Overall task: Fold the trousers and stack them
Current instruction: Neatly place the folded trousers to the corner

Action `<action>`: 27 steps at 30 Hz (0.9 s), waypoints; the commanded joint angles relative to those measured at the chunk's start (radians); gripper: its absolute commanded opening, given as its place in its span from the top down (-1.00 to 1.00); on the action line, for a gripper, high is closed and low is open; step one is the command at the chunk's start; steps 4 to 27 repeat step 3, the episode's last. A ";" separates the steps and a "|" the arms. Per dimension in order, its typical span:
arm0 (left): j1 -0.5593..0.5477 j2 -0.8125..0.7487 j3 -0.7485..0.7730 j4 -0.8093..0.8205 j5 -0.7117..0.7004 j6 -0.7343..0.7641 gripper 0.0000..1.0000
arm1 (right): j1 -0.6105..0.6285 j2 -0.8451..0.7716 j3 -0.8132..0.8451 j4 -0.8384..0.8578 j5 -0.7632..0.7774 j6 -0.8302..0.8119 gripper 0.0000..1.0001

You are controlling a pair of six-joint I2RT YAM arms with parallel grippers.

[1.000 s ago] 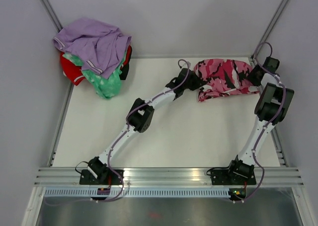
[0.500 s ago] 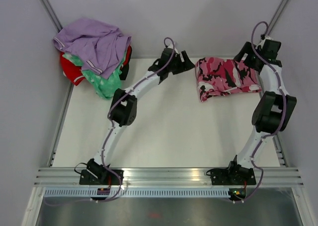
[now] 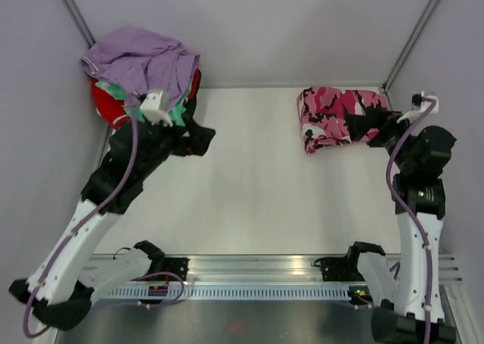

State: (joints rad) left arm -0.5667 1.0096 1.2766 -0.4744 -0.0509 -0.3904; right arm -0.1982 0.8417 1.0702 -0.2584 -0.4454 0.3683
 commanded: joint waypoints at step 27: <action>0.004 -0.271 -0.241 -0.265 -0.073 0.018 -0.99 | 0.000 -0.142 -0.124 -0.201 -0.073 -0.017 -0.96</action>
